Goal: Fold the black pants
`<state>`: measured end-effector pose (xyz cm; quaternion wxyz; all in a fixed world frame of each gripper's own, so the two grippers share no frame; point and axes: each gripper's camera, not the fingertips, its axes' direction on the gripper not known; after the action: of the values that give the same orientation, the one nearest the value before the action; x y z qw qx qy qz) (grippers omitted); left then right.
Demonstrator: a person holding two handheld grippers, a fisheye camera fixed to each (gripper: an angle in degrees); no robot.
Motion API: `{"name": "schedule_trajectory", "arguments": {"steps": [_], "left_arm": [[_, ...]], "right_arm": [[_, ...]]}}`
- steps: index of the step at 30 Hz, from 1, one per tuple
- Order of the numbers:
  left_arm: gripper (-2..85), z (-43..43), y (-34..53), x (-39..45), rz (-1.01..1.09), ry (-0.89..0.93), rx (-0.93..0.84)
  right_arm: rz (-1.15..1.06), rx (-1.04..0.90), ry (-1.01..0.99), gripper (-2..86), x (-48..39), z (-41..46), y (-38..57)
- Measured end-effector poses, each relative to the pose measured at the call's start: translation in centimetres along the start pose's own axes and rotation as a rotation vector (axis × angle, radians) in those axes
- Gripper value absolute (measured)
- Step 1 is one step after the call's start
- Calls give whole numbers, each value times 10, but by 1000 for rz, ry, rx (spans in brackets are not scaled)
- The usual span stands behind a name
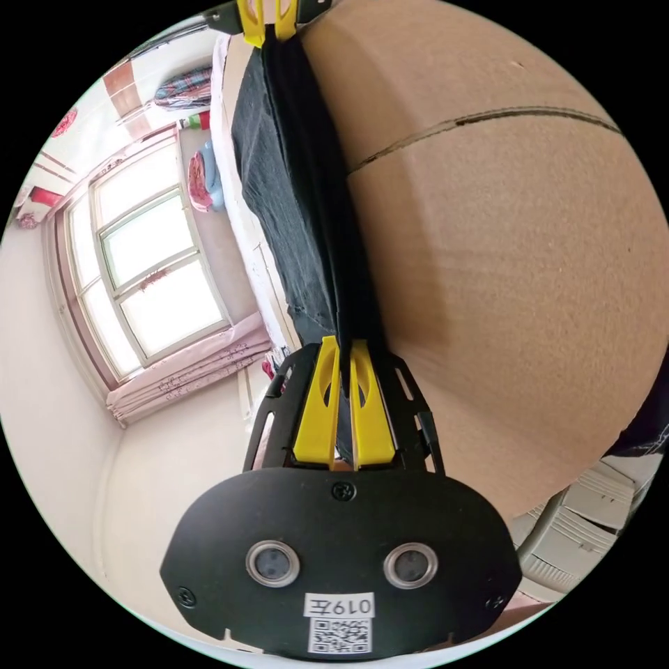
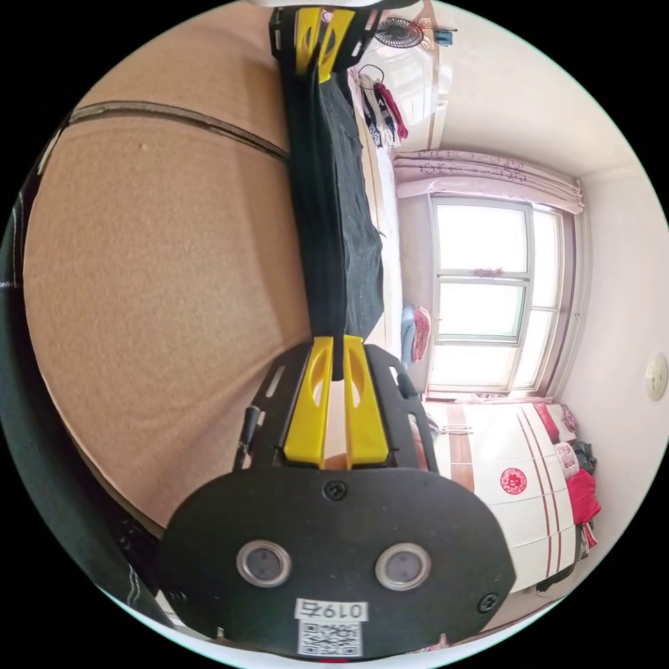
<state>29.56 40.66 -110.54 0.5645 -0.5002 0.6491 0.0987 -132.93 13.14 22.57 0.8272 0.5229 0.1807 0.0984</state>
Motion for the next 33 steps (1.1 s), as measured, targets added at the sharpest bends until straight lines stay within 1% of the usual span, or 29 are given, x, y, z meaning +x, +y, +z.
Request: {"name": "schedule_trajectory", "arguments": {"steps": [5, 8, 10, 12, 16, 19, 20, 21, 22, 23, 24, 25, 26, 27, 29, 31, 33], "left_arm": [[11, 26, 11, -12, 36, 25, 10], [11, 46, 27, -25, -32, 52, 23], [10, 65, 41, -34, -67, 94, -10], [9, 86, 67, -45, -131, 134, -12], [7, 116, 109, -63, -196, 207, -4], [7, 160, 152, -102, -396, 284, -18], [8, 179, 172, -125, -541, 319, 2], [9, 199, 193, -151, -706, 372, 43], [9, 209, 202, -163, -786, 412, 75], [10, 234, 223, -186, -952, 533, 163], [12, 265, 239, -205, -1079, 698, 260], [13, 282, 244, -213, -1116, 787, 300], [15, 318, 248, -226, -1164, 941, 345], [17, 353, 248, -235, -1208, 1026, 349], [23, 400, 242, -245, -1250, 1082, 310], [32, 445, 235, -252, -1275, 1153, 267], [46, 493, 229, -258, -1303, 1276, 273]], "right_arm": [[20, 26, -42, 6, 8, 30, -7], [16, 31, -28, 7, 8, 47, -16], [40, 31, -34, 8, 11, 58, -21], [52, 29, -32, 9, 13, 69, -27], [56, 29, -17, 12, 12, 98, -41], [63, 26, -18, 14, 14, 120, -50], [67, 23, -19, 15, 15, 129, -54], [69, 21, -20, 15, 16, 134, -56], [75, 19, -22, 17, 17, 143, -59], [88, 20, -30, 19, 19, 153, -63], [100, 22, -38, 20, 22, 158, -64], [130, 27, -65, 23, 29, 168, -65], [166, 35, -97, 28, 38, 177, -66], [184, 40, -117, 31, 42, 182, -66], [245, 65, -201, 43, 60, 199, -64], [267, 73, -233, 49, 67, 214, -63], [240, 86, -247, 55, 66, 227, -61]]}}
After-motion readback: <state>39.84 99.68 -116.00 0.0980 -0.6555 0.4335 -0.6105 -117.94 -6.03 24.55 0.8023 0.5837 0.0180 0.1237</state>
